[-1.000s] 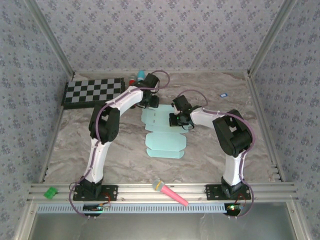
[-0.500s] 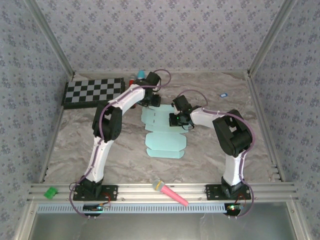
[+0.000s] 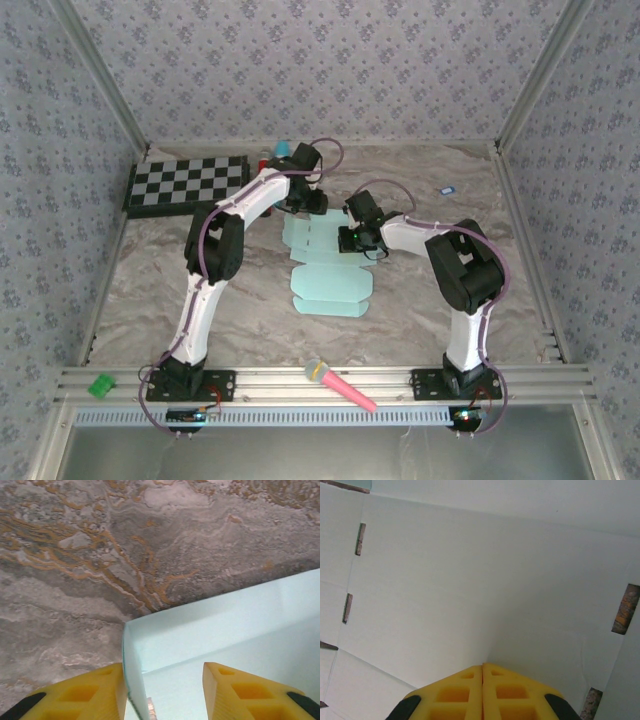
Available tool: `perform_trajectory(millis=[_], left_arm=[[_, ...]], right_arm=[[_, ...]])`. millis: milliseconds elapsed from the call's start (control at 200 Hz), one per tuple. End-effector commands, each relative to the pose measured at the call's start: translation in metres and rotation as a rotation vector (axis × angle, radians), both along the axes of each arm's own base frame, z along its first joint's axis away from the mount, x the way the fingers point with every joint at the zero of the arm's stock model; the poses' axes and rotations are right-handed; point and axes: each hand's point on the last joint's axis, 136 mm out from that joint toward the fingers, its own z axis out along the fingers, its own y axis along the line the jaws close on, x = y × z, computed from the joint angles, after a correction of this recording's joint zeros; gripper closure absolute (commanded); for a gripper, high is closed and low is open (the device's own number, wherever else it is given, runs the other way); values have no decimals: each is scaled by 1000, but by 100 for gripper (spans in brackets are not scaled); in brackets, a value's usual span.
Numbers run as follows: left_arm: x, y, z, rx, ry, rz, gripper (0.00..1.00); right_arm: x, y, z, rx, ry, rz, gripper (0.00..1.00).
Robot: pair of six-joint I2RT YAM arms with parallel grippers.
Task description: Fold the paper box
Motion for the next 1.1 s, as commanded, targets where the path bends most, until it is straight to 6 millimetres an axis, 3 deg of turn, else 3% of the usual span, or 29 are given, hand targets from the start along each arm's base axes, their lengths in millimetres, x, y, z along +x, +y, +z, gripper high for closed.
perform_trajectory(millis=[0, 270, 420, 555, 905, 929, 1094], left_arm=[[0, -15, 5, -72, 21, -26, 57], [-1, -25, -9, -112, 67, -42, 57], [0, -23, -4, -112, 59, -41, 57], [2, -19, 12, -104, 21, -40, 57], [-8, 5, 86, -79, -139, -39, 52], [-14, 11, 80, -56, -126, -37, 52], [-38, 46, 86, 26, -162, 21, 49]], right_arm=[[-11, -5, -15, -31, 48, -5, 92], [-12, -6, -16, -37, 48, -4, 92], [-13, -7, -16, -39, 49, -6, 92], [-13, -8, -14, -41, 44, -9, 92], [-14, -14, -13, -57, 47, -24, 92], [-14, -14, -13, -60, 46, -25, 92], [-15, -16, -13, -63, 49, -25, 92]])
